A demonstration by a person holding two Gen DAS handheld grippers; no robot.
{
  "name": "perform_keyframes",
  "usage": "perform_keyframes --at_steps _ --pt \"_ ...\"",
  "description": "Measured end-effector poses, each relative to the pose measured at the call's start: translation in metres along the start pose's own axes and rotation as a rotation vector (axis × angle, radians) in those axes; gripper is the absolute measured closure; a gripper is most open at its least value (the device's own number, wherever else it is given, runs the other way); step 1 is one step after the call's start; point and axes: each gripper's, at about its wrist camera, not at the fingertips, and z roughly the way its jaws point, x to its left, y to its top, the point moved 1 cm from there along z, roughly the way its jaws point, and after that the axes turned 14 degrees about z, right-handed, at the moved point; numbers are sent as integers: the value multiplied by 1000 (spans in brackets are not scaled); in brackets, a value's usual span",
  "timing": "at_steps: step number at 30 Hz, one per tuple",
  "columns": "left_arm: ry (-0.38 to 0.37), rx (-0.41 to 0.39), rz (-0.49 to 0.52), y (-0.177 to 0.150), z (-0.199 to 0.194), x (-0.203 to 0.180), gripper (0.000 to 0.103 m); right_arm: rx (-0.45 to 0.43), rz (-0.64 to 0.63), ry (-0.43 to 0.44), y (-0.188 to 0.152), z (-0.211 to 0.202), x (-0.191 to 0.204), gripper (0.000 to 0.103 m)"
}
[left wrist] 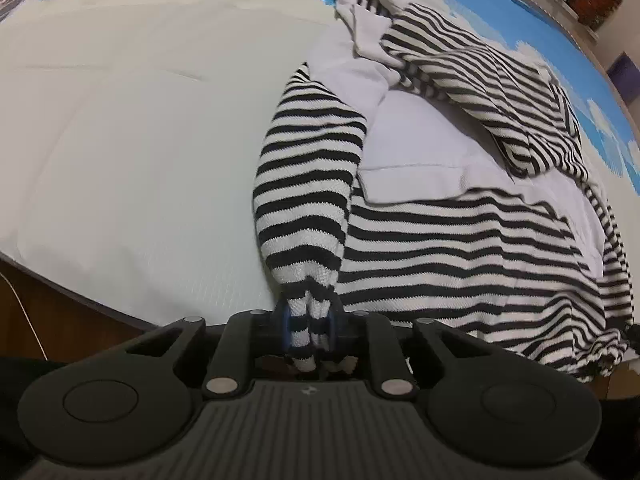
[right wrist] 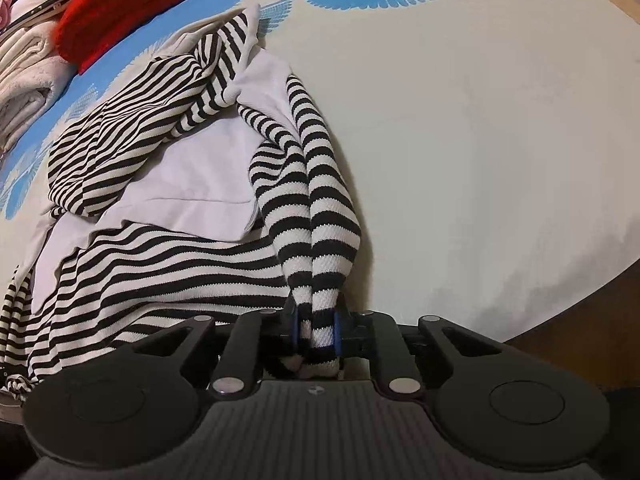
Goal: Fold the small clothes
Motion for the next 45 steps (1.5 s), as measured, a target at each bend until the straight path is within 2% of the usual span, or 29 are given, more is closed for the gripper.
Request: perform_keyframes --at_steps 2,7,9,10,13,17,22,27,30,33,37,41,43,44,45 --pt "-9 5 -19 0 0 3 82 9 14 0 1 1 -1 82" --pt "-9 16 -10 1 3 2 83 13 -29 -10 -1 2 3 82" --pt "-8 8 1 0 2 0 88 9 -26 -7 0 1 3 88" --pt "-11 -1 3 0 1 -1 93 3 -21 -1 0 0 2 90" --pt "-13 -32 8 1 -7 -1 96 -39 -11 17 4 -9 3 92" --pt "-44 -94 35 10 -33 -3 97 -117 40 120 14 -40 1 92" --pt "-99 -200 103 20 -93 -6 97 -190 55 295 27 -100 -4 93" --pt "-176 -282 142 11 -156 2 97 -196 49 403 19 -159 -16 93" --pt "-234 -293 115 14 -169 8 97 -158 81 400 14 -176 -27 93" --pt "-274 -268 84 35 -156 10 97 -92 131 357 16 -164 -31 93" --pt "-258 -205 56 86 -108 13 97 -31 159 298 42 -127 -20 93" --pt "-171 -119 46 153 -43 17 95 32 195 302 109 -73 6 93" --pt "-153 -66 -17 185 -9 25 89 59 202 319 146 -42 24 90" --pt "-163 -46 -60 196 3 32 84 46 196 290 160 -30 30 89" --pt "-183 -39 -131 206 11 45 84 -2 199 234 173 -23 35 86"
